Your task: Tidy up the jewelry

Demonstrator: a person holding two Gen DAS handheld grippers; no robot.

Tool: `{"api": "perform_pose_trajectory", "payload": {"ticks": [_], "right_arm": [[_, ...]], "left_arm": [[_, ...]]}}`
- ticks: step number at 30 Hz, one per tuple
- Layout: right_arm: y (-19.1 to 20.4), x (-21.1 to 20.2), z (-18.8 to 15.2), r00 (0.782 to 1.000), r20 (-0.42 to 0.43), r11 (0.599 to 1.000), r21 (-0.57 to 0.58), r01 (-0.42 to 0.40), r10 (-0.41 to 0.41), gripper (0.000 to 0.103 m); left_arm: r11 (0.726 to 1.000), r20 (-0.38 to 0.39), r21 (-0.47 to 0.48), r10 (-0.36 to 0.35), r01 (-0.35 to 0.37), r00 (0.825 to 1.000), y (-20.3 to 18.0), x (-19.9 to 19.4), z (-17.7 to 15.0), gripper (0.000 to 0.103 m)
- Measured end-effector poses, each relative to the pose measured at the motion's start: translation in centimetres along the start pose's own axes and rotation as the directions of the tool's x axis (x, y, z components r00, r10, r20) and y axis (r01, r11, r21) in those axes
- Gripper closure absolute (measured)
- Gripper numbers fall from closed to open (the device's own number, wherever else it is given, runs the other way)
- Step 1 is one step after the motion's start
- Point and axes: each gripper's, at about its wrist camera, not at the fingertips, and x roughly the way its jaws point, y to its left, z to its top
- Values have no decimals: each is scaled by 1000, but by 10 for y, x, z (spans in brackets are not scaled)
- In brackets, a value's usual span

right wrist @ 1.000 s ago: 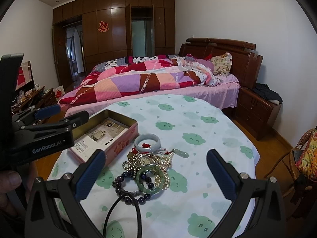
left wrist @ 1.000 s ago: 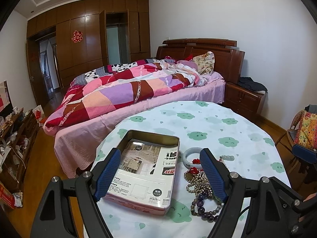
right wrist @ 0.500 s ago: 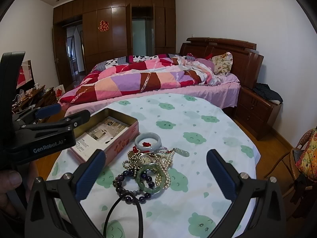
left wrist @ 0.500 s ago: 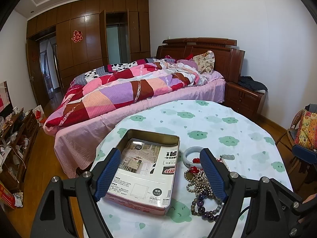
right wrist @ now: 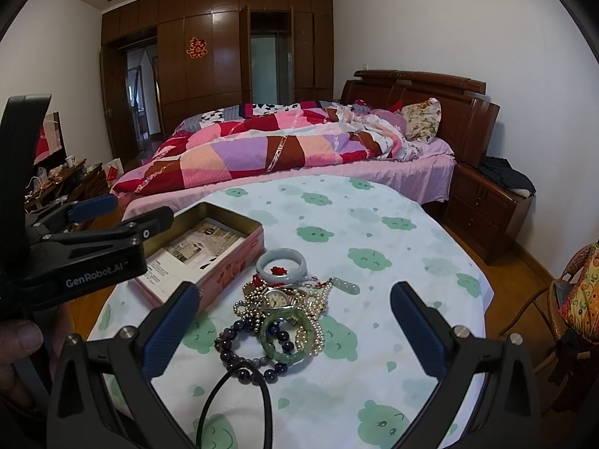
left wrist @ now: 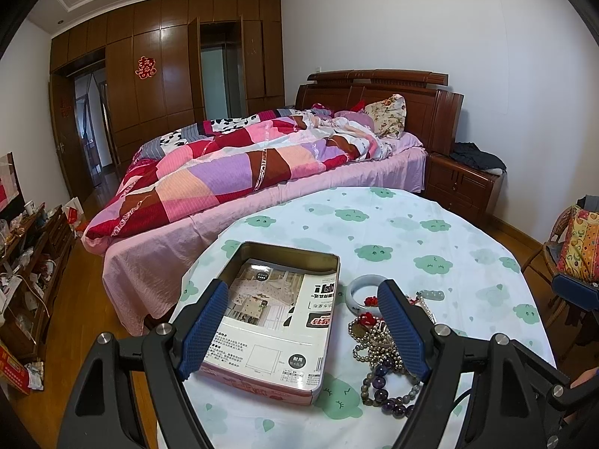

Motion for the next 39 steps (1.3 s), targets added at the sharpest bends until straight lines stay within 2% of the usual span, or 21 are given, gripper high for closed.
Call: {"api": "perform_pose_trajectory", "payload": {"ticks": [21,25,28,33,36,39], "right_arm": [[-1,2,-2,1000,-8,1000,5,-1,1,0],[-10,8,-8,1000,-26,1000,26,-16,17,0],[-22,20,-16,999,-39,999,50,12,-10,0],[-48,37,-31,994,-94,995,72,70,-63,0],[-63,43,-38,989,-126,992,85,92,-81,9],[-72,47,-41,985,-154,991,95,97,-81,12]], "left_arm": [[1000,-8,3,2,-2,1000,5,1,-7,21],[1000,-29,12,9,-9,1000,0,9,-19,21],[1000,-56,26,5,-3,998,-5,18,-22,21],[997,-102,60,-39,45,994,-19,34,-30,21],[991,-124,93,-79,91,989,-34,41,-33,21],[981,-155,128,-127,148,980,-52,48,-36,21]]}}
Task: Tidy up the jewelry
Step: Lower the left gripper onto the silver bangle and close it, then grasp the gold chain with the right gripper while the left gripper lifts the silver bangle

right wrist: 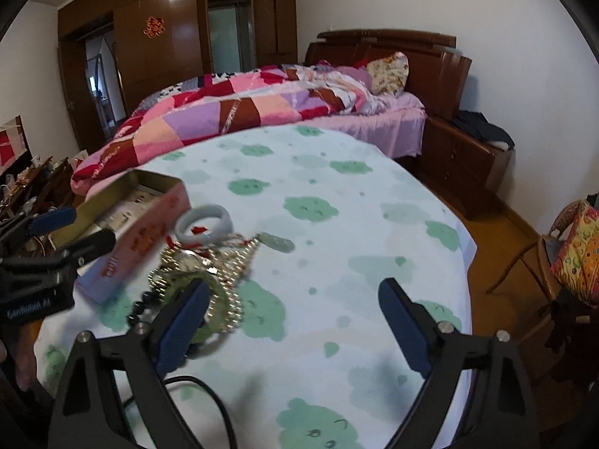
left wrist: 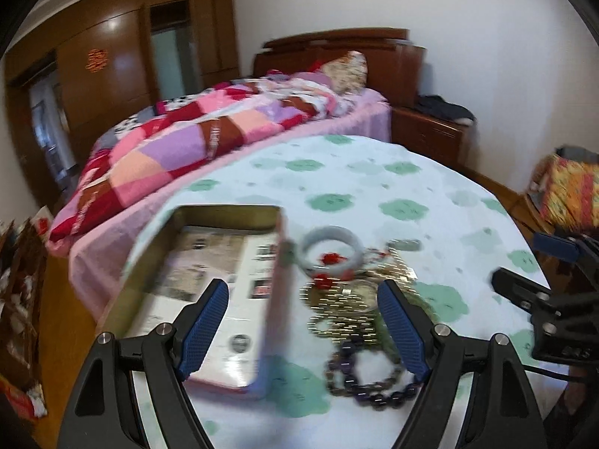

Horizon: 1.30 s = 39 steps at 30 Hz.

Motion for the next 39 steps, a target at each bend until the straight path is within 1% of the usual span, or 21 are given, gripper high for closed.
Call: {"api": "perform_pose_trajectory", "payload": {"ticks": [1,3,5,7,8,9,10,11,12,13,15,16,17,19,20,25,28,31,35,39], "right_arm": [[-3,1,0,1000,-8,1000,6,-6,6,14],[-6,4,-2,1000,-23,1000,11,-14,14,14],[-5,6,-4,999,-30,1000,9,-11,12,14],[-5,7,-6,999,-31,1000,6,-11,12,14],[-5,6,-6,999,-33,1000,4,-7,8,15],[-5,8,-7,999,-33,1000,4,-3,4,15],[-7,7,-7,999,-34,1000,6,-2,2,15],[-8,8,-7,999,-36,1000,13,-3,4,15],[-10,8,-7,999,-37,1000,20,-2,3,14],[-10,11,-6,999,-37,1000,27,-2,3,14],[-11,13,-6,999,-40,999,34,-6,7,14],[-11,14,-6,999,-41,999,34,-7,8,14],[-9,14,-7,999,-42,999,31,-8,9,14],[-6,16,-7,999,-46,1000,25,-12,13,14],[-4,17,-8,999,-47,1000,21,-13,14,14],[1,18,-10,998,-52,1000,6,-17,17,14],[1,18,-11,999,-47,1000,1,-18,18,14],[3,18,-11,999,-47,1000,-5,-25,24,14],[8,19,-12,998,-51,999,-22,-39,38,15],[14,20,-13,997,-58,997,-41,-59,57,24]], "left_arm": [[1000,-5,13,-16,16,1000,-5,2,0,21],[998,-13,47,-40,40,999,-16,7,2,22],[994,-22,79,-68,70,997,-27,13,5,27],[989,-49,109,-91,96,995,-37,22,7,36],[987,-64,112,-106,113,992,-41,29,7,39],[986,-79,113,-113,122,990,-43,34,6,45],[984,-104,120,-119,131,987,-45,41,5,48],[983,-124,122,-125,141,984,-47,48,4,49],[982,-138,119,-129,146,982,-47,55,3,53],[982,-154,115,-133,152,979,-47,60,2,65],[980,-182,94,-157,177,971,-44,68,0,81],[981,-175,82,-161,177,971,-41,67,0,92],[981,-163,86,-159,174,974,-40,63,0,95],[982,-138,71,-166,177,976,-35,57,3,97],[979,-127,50,-188,196,974,-31,52,5,97],[972,-68,4,-236,237,969,-16,26,14,96],[966,-20,-16,-258,258,966,-7,8,19,96],[962,3,-30,-271,271,962,0,0,23,96],[949,21,-74,-306,307,952,11,-5,27,96],[947,38,-83,-309,311,950,17,-9,28,96]]}}
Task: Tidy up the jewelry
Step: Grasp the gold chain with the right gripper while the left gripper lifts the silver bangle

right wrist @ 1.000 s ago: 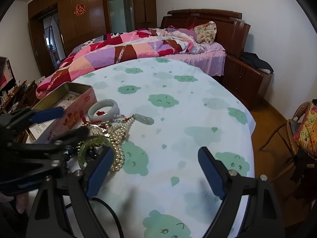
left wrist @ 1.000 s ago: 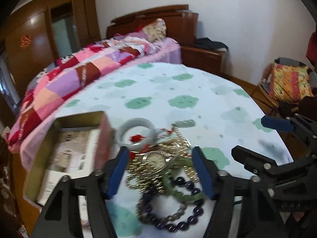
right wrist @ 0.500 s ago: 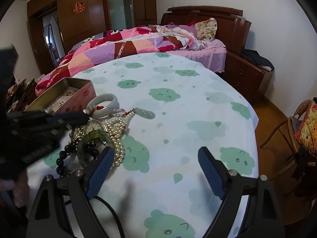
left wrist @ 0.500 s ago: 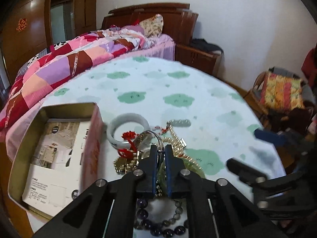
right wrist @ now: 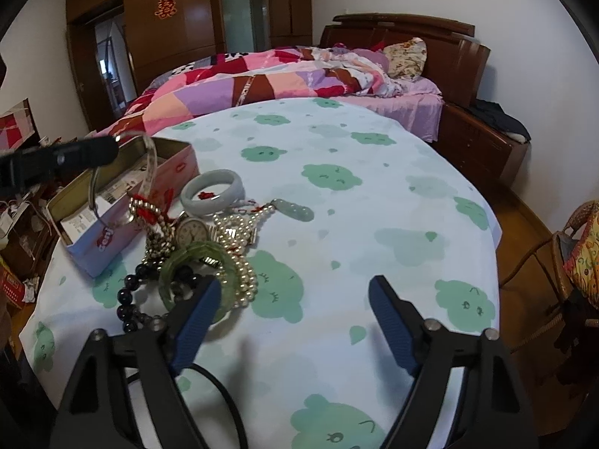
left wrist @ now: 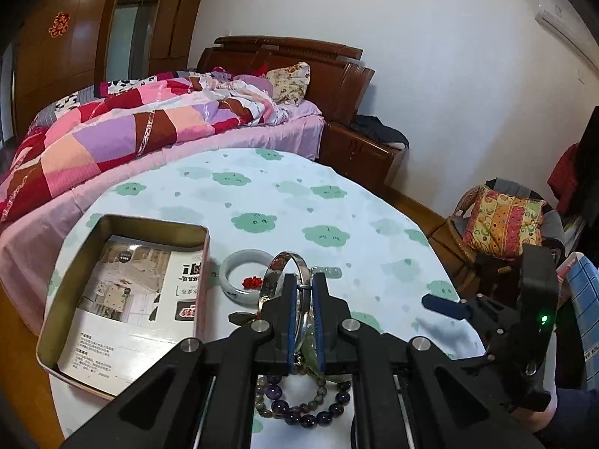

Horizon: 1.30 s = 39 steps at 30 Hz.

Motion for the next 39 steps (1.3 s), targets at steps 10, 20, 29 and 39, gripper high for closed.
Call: {"api": "perform_pose_trajectory", "payload": {"ticks": [10,20,29,39], "right_arm": [[12,-2,-1,999,7,998,-46,-39,39,30],[13,-1,0,998,8,997,-38,-66,66,30],[59,-7,20,966,55,949,-207,-237,253,38],[48,2,25,943,108,945,-129,-301,315,93]], "left_arm": [[993,58,78,-91,86,994,-15,-14,3,95],[993,28,18,-121,121,992,4,-7,2,96],[986,55,60,-157,153,986,-11,-26,16,96],[987,52,15,-158,157,986,-2,-25,17,96]]}}
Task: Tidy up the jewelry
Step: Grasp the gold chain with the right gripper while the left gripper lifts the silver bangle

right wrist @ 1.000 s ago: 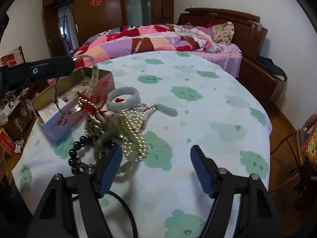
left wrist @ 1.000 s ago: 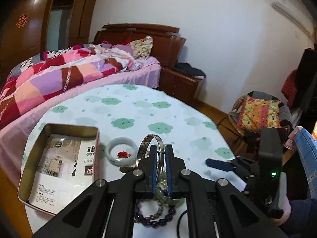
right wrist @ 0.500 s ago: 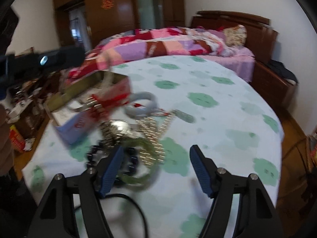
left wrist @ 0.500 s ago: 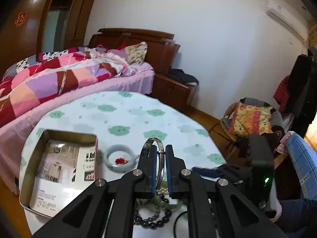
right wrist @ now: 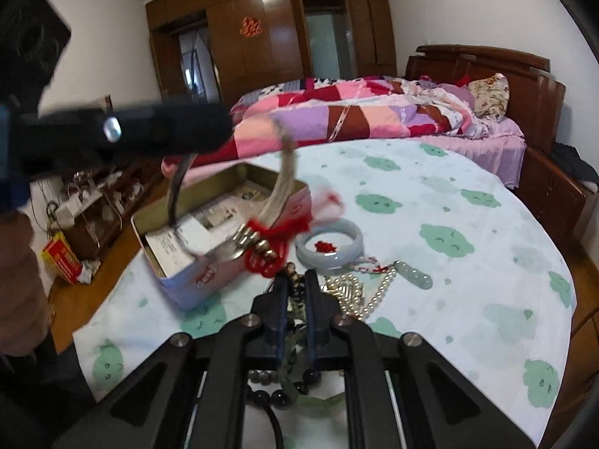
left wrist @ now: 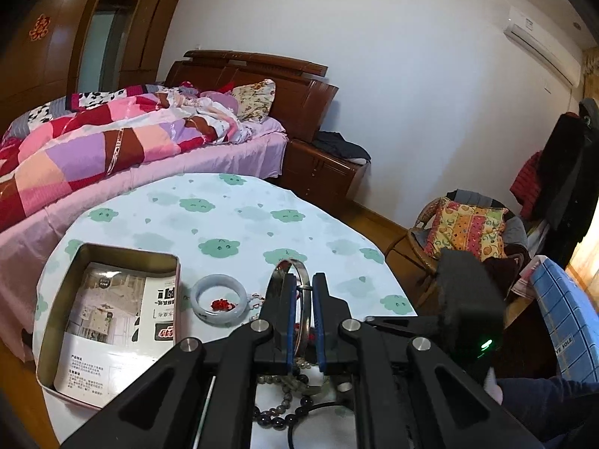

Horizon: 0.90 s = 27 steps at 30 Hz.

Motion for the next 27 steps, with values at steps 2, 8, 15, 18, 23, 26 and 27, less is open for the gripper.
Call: {"api": "perform_pose_trajectory", "payload": {"ticks": [2,8,15,18,23,26,27], "right_arm": [[-1,-6,3,1000,13,1000,21,0,0,93],[-11,-16,9,999,31,996,90,-10,7,93],[-18,-31,17,998,60,994,105,9,-15,94],[-23,-23,16,998,19,994,89,61,-63,94],[-28,-13,8,996,-25,993,83,85,-83,94],[-31,-21,9,997,-6,992,93,82,-82,94],[-32,-25,11,997,5,992,96,79,-80,94]], "left_arm": [[1000,-4,4,8,-8,1000,0,2,-2,96],[997,-31,8,71,-71,997,10,14,-9,96],[995,-79,-69,63,-68,995,32,25,-23,96],[996,-48,-82,36,-40,998,30,14,-18,96],[998,9,-65,8,-7,1000,21,-3,-8,96],[998,24,-57,10,-9,1000,19,-8,-3,96],[998,28,-58,12,-11,1000,19,-10,-2,96]]}}
